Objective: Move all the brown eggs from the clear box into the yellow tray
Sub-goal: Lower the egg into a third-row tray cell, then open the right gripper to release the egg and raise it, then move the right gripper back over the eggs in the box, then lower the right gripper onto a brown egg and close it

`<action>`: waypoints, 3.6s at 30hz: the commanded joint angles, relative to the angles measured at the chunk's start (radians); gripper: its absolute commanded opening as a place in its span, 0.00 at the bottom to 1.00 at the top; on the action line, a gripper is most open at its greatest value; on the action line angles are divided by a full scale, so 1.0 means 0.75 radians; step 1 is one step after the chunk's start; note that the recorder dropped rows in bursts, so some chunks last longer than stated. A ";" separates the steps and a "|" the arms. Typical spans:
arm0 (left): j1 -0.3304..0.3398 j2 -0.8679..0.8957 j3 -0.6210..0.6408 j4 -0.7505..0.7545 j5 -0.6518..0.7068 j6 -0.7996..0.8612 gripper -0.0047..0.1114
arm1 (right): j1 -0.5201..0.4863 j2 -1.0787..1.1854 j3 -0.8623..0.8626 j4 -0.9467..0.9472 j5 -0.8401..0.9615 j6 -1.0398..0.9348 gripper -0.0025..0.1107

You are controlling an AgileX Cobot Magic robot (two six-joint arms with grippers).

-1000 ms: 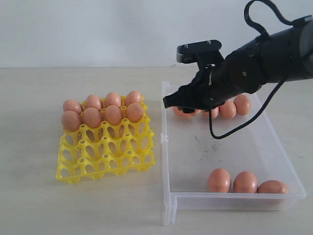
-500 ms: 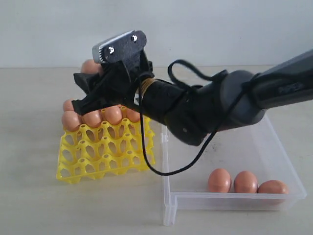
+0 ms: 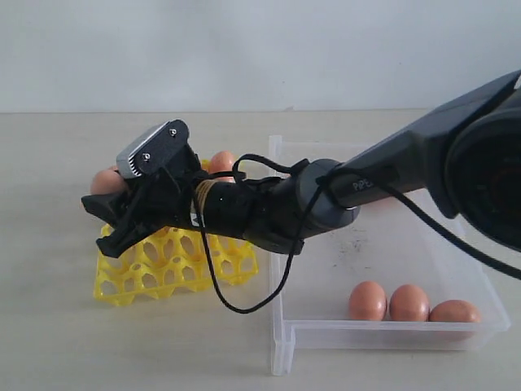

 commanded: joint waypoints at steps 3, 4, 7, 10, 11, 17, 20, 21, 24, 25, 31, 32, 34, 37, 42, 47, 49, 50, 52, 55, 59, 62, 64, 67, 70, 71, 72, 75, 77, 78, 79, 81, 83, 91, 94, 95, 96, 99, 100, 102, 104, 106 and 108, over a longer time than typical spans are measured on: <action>0.003 -0.004 0.005 -0.007 -0.019 0.000 0.07 | 0.000 0.077 -0.082 -0.111 0.043 0.124 0.02; 0.003 -0.004 0.005 -0.007 -0.019 0.000 0.07 | 0.000 0.078 -0.085 -0.111 0.043 0.124 0.02; 0.003 -0.004 0.005 -0.007 -0.019 0.000 0.07 | 0.000 0.109 -0.120 -0.111 0.045 0.145 0.02; 0.003 -0.004 0.005 -0.007 -0.019 0.000 0.07 | 0.000 0.128 -0.139 -0.115 0.050 0.158 0.02; 0.003 -0.004 0.005 -0.007 -0.019 0.000 0.07 | 0.000 0.130 -0.140 -0.110 0.061 0.158 0.02; 0.003 -0.004 0.005 -0.007 -0.019 0.000 0.07 | 0.000 0.130 -0.143 -0.079 0.088 0.142 0.02; 0.003 -0.004 0.005 -0.007 -0.019 0.000 0.07 | 0.000 0.130 -0.143 -0.079 0.091 0.142 0.09; 0.003 -0.004 0.005 -0.007 -0.019 0.000 0.07 | 0.000 0.130 -0.145 -0.079 0.091 0.142 0.15; 0.003 -0.004 0.005 -0.007 -0.019 0.000 0.07 | 0.000 0.130 -0.146 -0.077 0.096 0.142 0.34; 0.003 -0.004 0.005 -0.007 -0.019 0.000 0.07 | 0.000 0.130 -0.146 -0.077 0.106 0.142 0.39; 0.003 -0.004 0.005 -0.007 -0.019 0.000 0.07 | 0.000 0.130 -0.146 -0.046 0.169 0.148 0.49; 0.003 -0.004 0.005 -0.007 -0.019 0.000 0.07 | 0.000 0.130 -0.146 -0.046 0.174 0.148 0.49; 0.003 -0.004 0.005 -0.007 -0.019 0.000 0.07 | 0.000 0.130 -0.146 -0.046 0.174 0.148 0.49; 0.003 -0.004 0.005 -0.007 -0.019 0.000 0.07 | 0.000 0.124 -0.146 -0.046 0.168 0.148 0.49; 0.003 -0.004 0.005 -0.007 -0.019 0.000 0.07 | 0.000 0.019 -0.146 -0.049 0.177 0.148 0.49; 0.003 -0.004 0.005 -0.007 -0.019 0.000 0.07 | 0.000 -0.141 -0.146 -0.109 0.245 0.235 0.49; 0.003 -0.004 0.005 -0.007 -0.019 0.000 0.07 | 0.000 -0.229 -0.146 -0.203 0.394 0.342 0.48; 0.003 -0.004 0.005 -0.007 -0.019 0.000 0.07 | 0.000 -0.266 -0.146 -0.263 0.478 0.405 0.46; 0.003 -0.004 0.005 -0.007 -0.019 0.000 0.07 | 0.000 -0.359 -0.146 -0.490 0.744 0.547 0.33; 0.003 -0.004 0.005 -0.007 -0.019 0.000 0.07 | 0.000 -0.484 -0.115 -0.687 1.183 0.726 0.02; 0.003 -0.004 0.005 -0.007 -0.019 0.000 0.07 | -0.002 -0.588 -0.087 -0.666 1.762 0.473 0.02; 0.003 -0.004 0.005 -0.007 -0.019 0.000 0.07 | -0.060 -0.621 -0.087 -0.515 1.994 0.165 0.02; 0.003 -0.004 0.005 -0.007 -0.019 0.000 0.07 | -0.155 -0.630 -0.089 -0.291 2.048 0.003 0.02; 0.003 -0.004 0.005 -0.007 -0.019 0.000 0.07 | -0.340 -0.631 -0.089 0.152 2.034 -0.254 0.02; 0.003 -0.004 0.005 -0.007 -0.019 0.000 0.07 | -0.540 -0.612 -0.089 0.710 2.060 -0.639 0.02; 0.003 -0.004 0.005 -0.007 -0.019 0.000 0.07 | -0.585 -0.601 -0.089 0.826 2.079 -0.758 0.02; 0.003 -0.004 0.005 -0.007 -0.019 0.000 0.07 | -0.632 -0.586 -0.091 0.936 2.097 -0.823 0.02; 0.003 -0.004 0.005 -0.007 -0.019 0.000 0.07 | -0.718 -0.558 -0.091 0.977 2.081 -0.845 0.02; 0.003 -0.004 0.005 -0.007 -0.019 0.000 0.07 | -0.745 -0.531 -0.091 0.965 2.036 -0.845 0.02; 0.003 -0.004 0.005 -0.007 -0.019 0.000 0.07 | -0.752 -0.518 -0.091 0.949 2.016 -0.848 0.03; 0.003 -0.004 0.005 -0.007 -0.019 0.000 0.07 | -0.758 -0.503 -0.093 0.949 1.992 -0.861 0.06; 0.003 -0.004 0.005 -0.007 -0.019 0.000 0.07 | -0.758 -0.472 -0.093 0.946 1.948 -0.886 0.13; 0.003 -0.004 0.005 -0.007 -0.019 0.000 0.07 | -0.758 -0.439 -0.093 0.946 1.900 -0.887 0.27; 0.003 -0.004 0.005 -0.007 -0.019 0.000 0.07 | -0.758 -0.325 -0.166 0.948 1.898 -0.865 0.48; 0.003 -0.004 0.005 -0.007 -0.019 0.000 0.07 | -0.758 -0.295 -0.202 0.959 1.917 -0.865 0.48; 0.003 -0.004 0.005 -0.007 -0.019 0.000 0.07 | -0.758 -0.286 -0.209 0.964 1.917 -0.865 0.48; 0.003 -0.004 0.005 -0.007 -0.019 0.000 0.07 | -0.758 -0.278 -0.216 0.966 1.917 -0.865 0.48; 0.003 -0.004 0.005 -0.007 -0.019 0.000 0.07 | -0.758 -0.255 -0.230 0.968 1.920 -0.865 0.48; 0.003 -0.004 0.005 -0.007 -0.019 0.000 0.07 | -0.758 -0.247 -0.232 0.968 1.920 -0.865 0.48; 0.003 -0.004 0.005 -0.007 -0.019 0.000 0.07 | -0.758 -0.229 -0.232 0.968 1.914 -0.860 0.48; 0.003 -0.004 0.005 -0.007 -0.019 0.000 0.07 | -0.758 -0.211 -0.233 0.968 1.905 -0.860 0.48; 0.003 -0.004 0.005 -0.007 -0.019 0.000 0.07 | -0.758 -0.194 -0.235 0.968 1.897 -0.860 0.48; 0.003 -0.004 0.005 -0.007 -0.019 0.000 0.07 | -0.758 -0.178 -0.235 0.968 1.882 -0.860 0.48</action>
